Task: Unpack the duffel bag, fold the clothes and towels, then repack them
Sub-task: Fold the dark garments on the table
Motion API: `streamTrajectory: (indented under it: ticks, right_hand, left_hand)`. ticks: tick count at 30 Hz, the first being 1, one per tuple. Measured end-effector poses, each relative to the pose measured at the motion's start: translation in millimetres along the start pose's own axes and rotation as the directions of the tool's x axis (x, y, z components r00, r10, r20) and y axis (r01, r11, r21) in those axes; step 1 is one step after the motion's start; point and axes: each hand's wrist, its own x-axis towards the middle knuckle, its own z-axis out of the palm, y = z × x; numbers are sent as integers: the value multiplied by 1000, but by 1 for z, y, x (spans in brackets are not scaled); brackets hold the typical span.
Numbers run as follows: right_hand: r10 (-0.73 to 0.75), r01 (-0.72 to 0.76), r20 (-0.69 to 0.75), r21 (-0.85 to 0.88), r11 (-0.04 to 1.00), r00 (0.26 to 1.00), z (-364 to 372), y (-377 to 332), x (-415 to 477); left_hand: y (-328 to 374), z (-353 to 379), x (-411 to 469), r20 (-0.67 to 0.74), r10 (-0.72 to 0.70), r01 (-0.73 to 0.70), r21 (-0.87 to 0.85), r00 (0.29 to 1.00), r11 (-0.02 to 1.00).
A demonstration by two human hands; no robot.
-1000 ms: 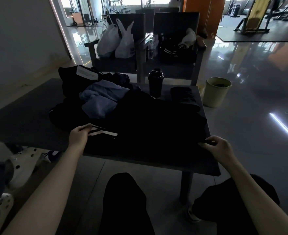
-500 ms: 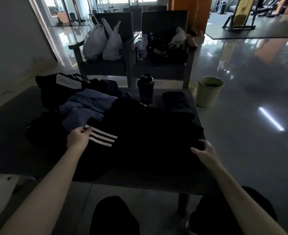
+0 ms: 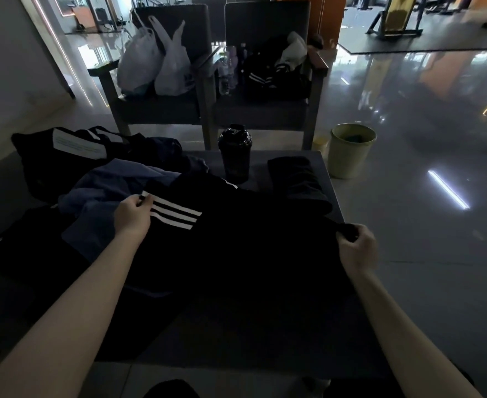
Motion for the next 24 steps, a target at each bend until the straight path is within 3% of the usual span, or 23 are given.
streamTrajectory:
  ticks: [6, 9, 17, 24]
  right_hand:
    - [3, 20, 99, -226, 974, 995, 14, 26, -3]
    - [-158, 164, 46, -355, 920, 986, 17, 25, -10]
    - [-246, 257, 76, -333, 907, 966, 12, 22, -17]
    - [-119, 167, 159, -333, 928, 980, -17, 23, -20]
  left_hand:
    - [9, 29, 24, 221, -43, 25, 82, 974, 996]
    - [3, 40, 27, 306, -71, 4, 215, 949, 977]
    - [6, 32, 10, 308, -25, -45, 218, 951, 975]
    - [3, -22, -19, 232, -50, -22, 296, 972, 955]
